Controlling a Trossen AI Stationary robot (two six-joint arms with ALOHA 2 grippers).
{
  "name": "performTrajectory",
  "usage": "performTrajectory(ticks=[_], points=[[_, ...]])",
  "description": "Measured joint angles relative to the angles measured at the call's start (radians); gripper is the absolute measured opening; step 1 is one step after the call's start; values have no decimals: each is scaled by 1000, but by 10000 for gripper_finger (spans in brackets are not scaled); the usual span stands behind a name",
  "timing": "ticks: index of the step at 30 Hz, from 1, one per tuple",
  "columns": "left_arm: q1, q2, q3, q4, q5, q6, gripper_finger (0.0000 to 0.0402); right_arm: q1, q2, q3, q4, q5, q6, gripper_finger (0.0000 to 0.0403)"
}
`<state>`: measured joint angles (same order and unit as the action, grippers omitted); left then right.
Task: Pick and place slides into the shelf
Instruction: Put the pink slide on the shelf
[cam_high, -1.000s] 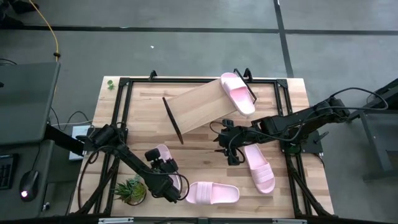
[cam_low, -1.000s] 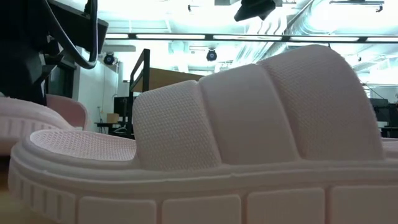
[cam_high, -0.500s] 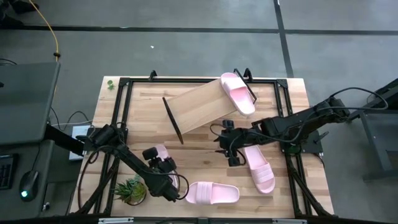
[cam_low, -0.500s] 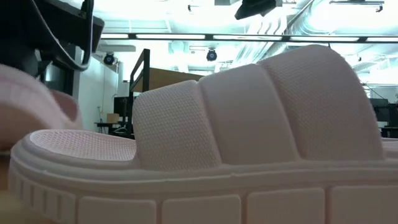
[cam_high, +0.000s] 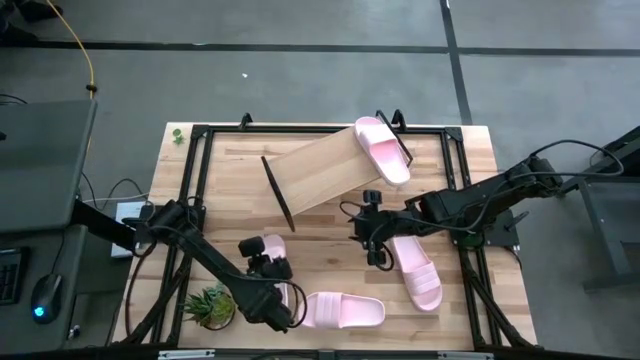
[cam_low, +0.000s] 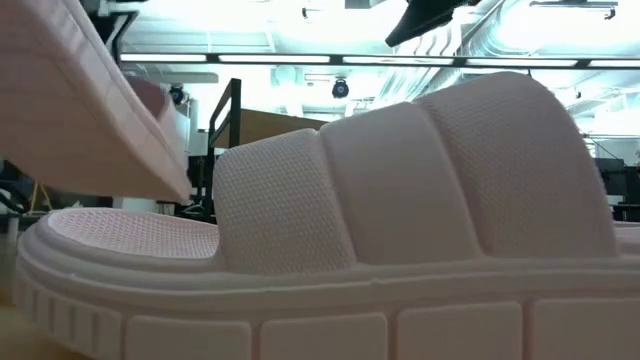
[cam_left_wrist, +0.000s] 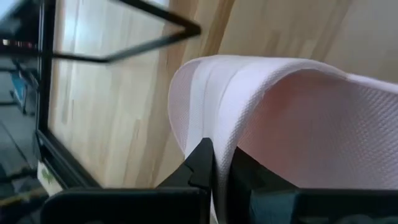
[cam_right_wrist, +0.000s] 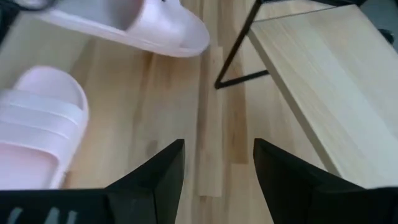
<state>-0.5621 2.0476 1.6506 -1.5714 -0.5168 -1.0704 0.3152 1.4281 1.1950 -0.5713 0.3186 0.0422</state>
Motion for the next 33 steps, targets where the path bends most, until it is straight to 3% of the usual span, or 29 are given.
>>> performTrajectory(ticks=[12, 18, 26, 33], points=[[47, -45, 59, 1, -181, 144, 12, 0, 0, 0, -67, 101, -50, 183], [97, -57, 58, 1, -185, 204, 4, 41, 0, 0, -88, 127, -60, 183], [165, -74, 67, 0, -224, 294, 17, 142, 0, 0, -84, 253, -61, 183], [205, -79, 196, 0, -253, 371, 5, 181, 0, 0, -75, 353, -108, 183]])
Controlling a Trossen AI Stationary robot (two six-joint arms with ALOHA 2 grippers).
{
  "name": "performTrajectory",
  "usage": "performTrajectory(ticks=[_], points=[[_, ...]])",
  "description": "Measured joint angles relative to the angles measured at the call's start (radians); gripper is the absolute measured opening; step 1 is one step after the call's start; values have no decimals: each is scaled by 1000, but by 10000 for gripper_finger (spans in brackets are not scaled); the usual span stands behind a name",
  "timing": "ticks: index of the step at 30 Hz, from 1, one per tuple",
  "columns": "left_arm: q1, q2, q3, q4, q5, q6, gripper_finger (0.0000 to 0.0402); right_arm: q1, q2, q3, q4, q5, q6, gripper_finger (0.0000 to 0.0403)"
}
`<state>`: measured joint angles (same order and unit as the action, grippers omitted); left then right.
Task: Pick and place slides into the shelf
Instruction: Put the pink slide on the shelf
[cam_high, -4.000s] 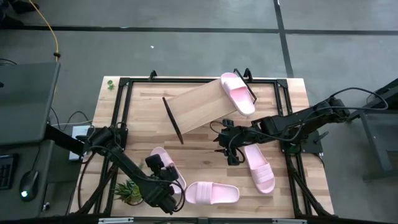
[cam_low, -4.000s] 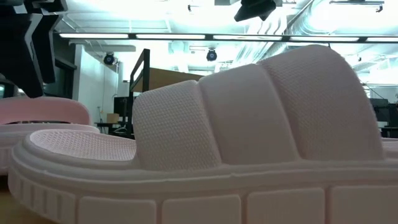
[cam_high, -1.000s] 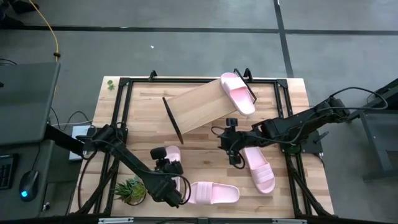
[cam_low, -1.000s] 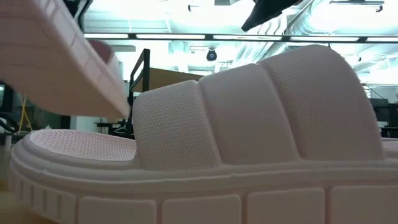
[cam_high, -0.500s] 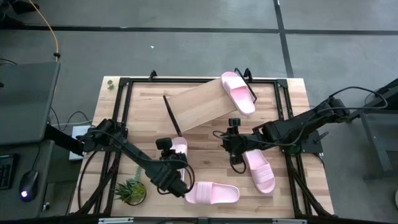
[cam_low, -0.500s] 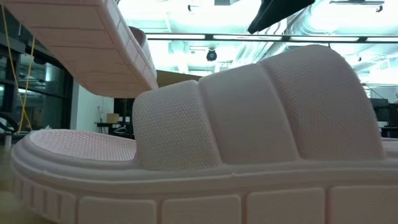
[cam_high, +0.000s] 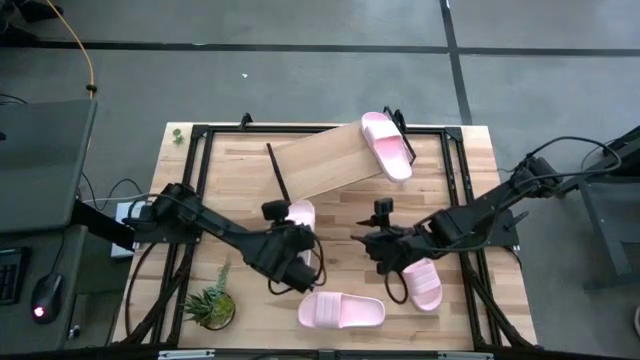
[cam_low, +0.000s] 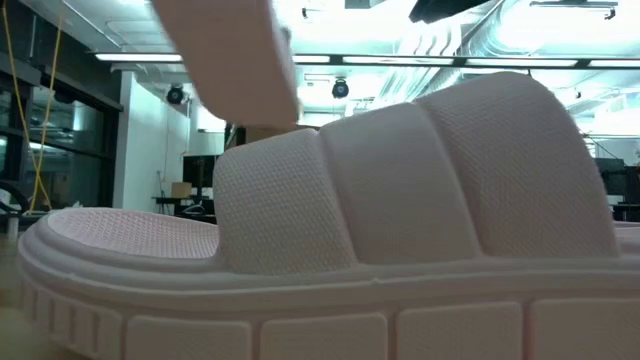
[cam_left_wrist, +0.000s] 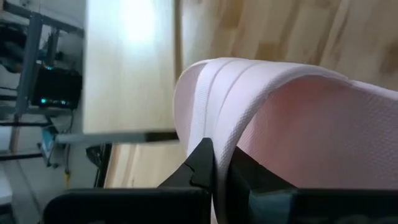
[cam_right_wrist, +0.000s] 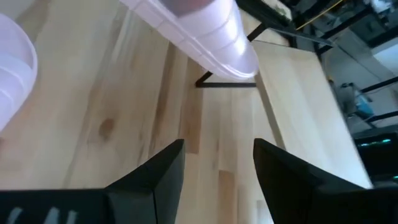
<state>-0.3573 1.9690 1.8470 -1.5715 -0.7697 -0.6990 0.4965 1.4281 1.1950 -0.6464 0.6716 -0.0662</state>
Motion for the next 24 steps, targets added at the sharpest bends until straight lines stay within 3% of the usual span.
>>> performTrajectory(ticks=[9, 16, 24], points=[[-2, 0, 162, 0, -21, 109, 21, 21, 0, 0, 23, 19, -22, 183], [5, 0, 219, 0, -78, 192, 8, 48, 0, 28, 16, 62, -32, 183], [61, 0, 239, 0, -60, 232, 19, 110, 0, 53, 26, 141, -56, 183]])
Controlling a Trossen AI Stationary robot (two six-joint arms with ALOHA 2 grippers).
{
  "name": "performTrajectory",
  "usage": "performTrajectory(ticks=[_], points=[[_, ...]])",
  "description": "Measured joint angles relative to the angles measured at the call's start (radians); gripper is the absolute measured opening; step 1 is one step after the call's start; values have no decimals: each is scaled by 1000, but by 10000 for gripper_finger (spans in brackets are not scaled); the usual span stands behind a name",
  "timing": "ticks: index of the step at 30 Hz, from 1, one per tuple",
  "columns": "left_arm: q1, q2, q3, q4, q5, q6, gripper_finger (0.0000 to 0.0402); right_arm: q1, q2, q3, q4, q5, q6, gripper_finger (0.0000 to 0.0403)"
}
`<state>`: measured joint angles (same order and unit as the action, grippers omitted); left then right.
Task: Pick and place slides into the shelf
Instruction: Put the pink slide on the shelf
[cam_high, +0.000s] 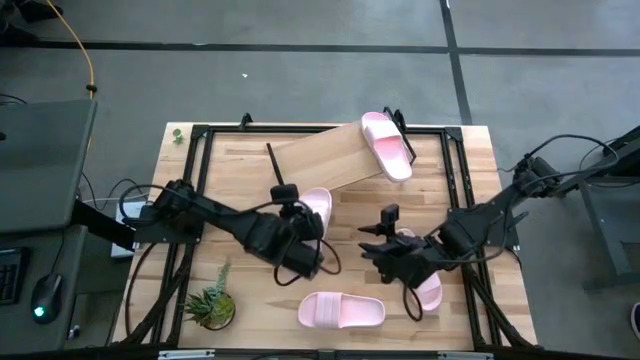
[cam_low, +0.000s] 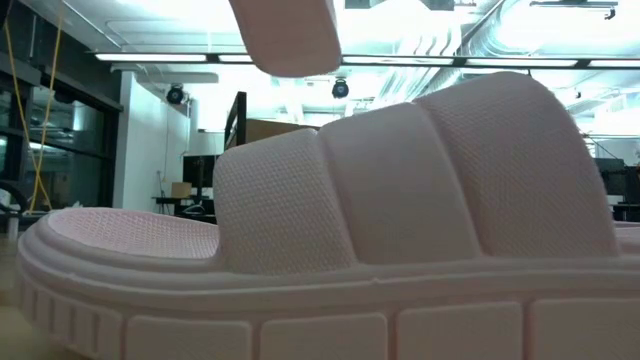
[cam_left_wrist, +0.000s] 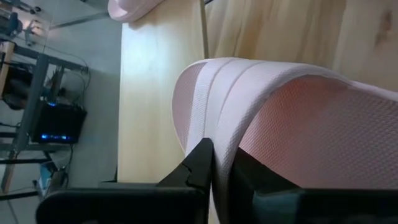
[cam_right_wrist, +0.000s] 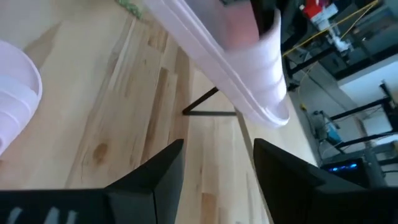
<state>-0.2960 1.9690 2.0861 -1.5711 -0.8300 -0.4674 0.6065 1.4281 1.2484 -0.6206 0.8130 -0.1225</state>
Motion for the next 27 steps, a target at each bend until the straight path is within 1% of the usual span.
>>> performTrajectory(ticks=[4, 7, 9, 14, 19, 22, 27], points=[[38, 0, 0, 0, 18, 24, 15, 22, 6, 1, 33, 15, -39, 183], [61, 0, 0, 0, 51, 38, 10, 25, 30, 1, 69, 26, -91, 183], [70, 0, 4, -1, 52, 43, 9, 25, 53, 10, 80, 26, -123, 183], [76, 1, 54, 1, 62, 74, 19, 22, 135, 95, 80, 67, -169, 183], [73, 1, 113, 0, 63, 79, 22, 25, 230, 193, 76, 69, -201, 183], [73, 1, 140, 1, 63, 87, 23, 25, 291, 260, 11, 85, -197, 183], [74, 1, 143, 0, 63, 104, 23, 33, 369, 383, -146, 206, -105, 183]])
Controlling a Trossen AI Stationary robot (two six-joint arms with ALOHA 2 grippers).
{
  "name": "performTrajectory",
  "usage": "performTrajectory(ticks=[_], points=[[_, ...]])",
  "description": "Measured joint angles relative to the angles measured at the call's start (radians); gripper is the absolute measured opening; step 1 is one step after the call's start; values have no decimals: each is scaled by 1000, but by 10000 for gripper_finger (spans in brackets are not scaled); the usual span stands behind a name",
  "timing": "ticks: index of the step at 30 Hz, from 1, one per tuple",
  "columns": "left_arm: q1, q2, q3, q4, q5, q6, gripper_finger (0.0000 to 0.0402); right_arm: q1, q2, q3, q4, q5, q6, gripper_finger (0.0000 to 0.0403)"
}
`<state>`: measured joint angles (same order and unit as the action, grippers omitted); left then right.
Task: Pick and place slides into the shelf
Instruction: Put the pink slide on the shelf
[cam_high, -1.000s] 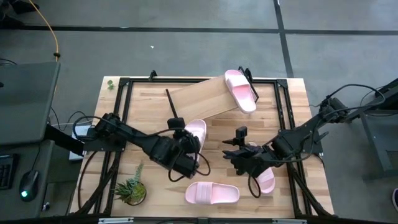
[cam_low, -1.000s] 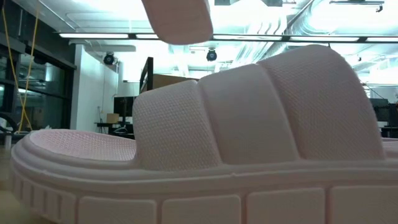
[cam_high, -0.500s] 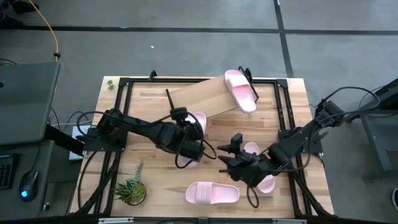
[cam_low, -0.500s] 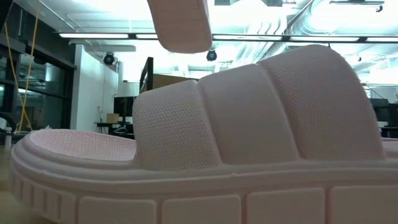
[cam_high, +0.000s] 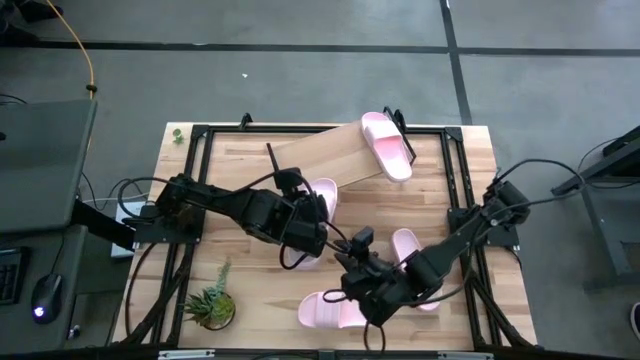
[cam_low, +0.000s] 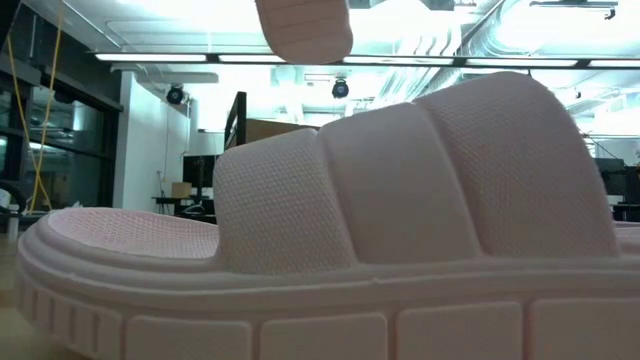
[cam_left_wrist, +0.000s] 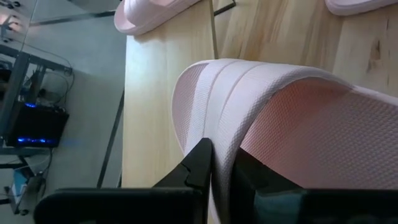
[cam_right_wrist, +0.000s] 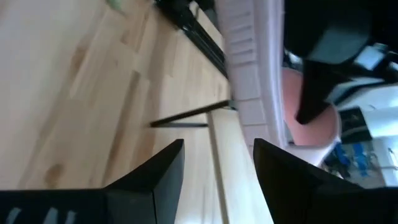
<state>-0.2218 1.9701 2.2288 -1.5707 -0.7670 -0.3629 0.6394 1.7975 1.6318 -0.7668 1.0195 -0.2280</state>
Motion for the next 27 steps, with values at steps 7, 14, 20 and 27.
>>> performTrajectory(ticks=[7, 14, 20, 27], points=[[0, 0, 0, 0, -6, 19, 23, 19, 26, 63, -64, 3, 62, 183], [0, 0, 0, 0, -8, 48, 23, 49, 27, 63, 22, 29, -33, 183], [0, 0, 0, 0, -1, 48, 23, 58, 27, 63, 147, 21, -137, 183], [0, 0, 0, 25, 0, 64, 23, 39, 27, 63, 149, 23, -148, 183]])
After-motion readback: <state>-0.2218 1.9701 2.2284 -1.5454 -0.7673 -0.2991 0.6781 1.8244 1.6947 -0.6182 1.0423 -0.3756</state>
